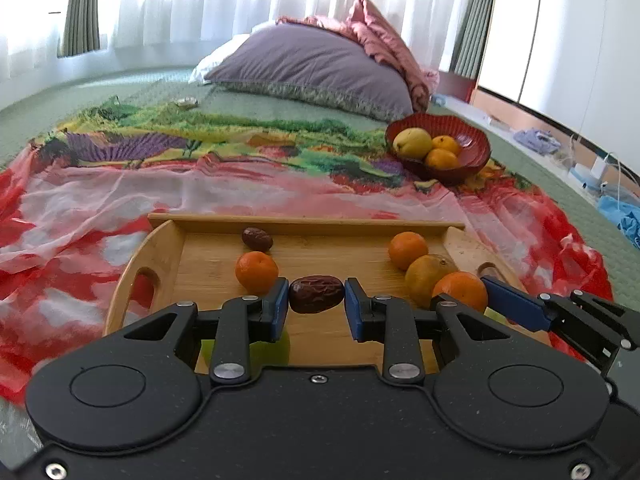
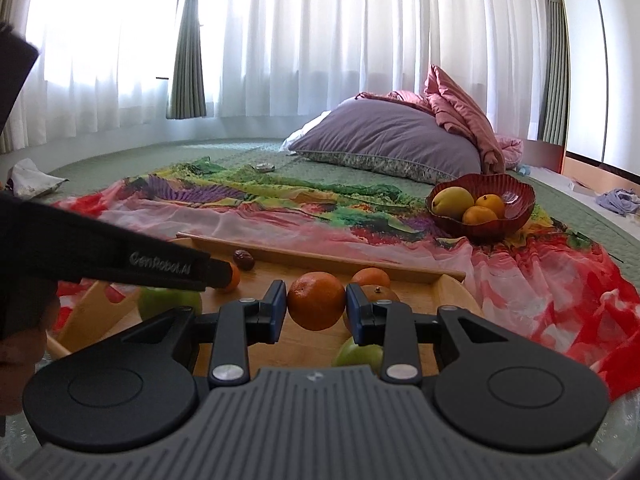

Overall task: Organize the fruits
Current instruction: 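Carry the date in the left tool while the right tool carries the tangerine over the tray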

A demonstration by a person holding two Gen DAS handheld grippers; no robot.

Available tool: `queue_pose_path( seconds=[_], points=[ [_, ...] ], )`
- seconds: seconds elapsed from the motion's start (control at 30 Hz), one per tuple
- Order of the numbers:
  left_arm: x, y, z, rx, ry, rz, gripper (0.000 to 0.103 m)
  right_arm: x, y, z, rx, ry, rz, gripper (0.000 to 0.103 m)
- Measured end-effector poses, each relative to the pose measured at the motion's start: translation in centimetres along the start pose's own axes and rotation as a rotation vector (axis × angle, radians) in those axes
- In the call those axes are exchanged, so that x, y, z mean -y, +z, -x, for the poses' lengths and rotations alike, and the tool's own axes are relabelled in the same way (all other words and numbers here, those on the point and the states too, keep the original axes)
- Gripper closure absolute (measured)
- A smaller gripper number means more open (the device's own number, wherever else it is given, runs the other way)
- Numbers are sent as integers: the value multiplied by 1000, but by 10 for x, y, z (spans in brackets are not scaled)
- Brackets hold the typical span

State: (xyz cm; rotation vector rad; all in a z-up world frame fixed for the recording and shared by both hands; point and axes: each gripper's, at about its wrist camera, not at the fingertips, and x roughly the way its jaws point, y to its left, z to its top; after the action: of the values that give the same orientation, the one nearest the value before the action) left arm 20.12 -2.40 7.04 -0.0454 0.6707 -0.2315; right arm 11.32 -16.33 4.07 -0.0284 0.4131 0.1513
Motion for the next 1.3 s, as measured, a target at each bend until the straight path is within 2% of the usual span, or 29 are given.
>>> queue_pose_path(
  seconds=[0.17, 0.63, 0.83, 1.03, 1.2, 1.3],
  points=[
    [-5, 9, -20, -50, 8, 6, 75, 0, 0, -17, -28, -9, 4, 65],
    [-1, 13, -47, -95, 30, -23, 75, 4, 4, -44, -112, -6, -17, 65],
    [-2, 17, -57, -147, 28, -37, 75, 19, 14, -60, -231, 27, -47, 65],
    [2, 19, -62, -176, 35, -66, 75, 26, 22, -70, -314, 76, -47, 65],
    [-6, 30, -67, -249, -10, -10, 75, 32, 34, -91, -475, 131, -86, 66],
    [-6, 34, -70, -286, -15, -15, 75, 28, 40, -98, -524, 132, -63, 65]
  ],
)
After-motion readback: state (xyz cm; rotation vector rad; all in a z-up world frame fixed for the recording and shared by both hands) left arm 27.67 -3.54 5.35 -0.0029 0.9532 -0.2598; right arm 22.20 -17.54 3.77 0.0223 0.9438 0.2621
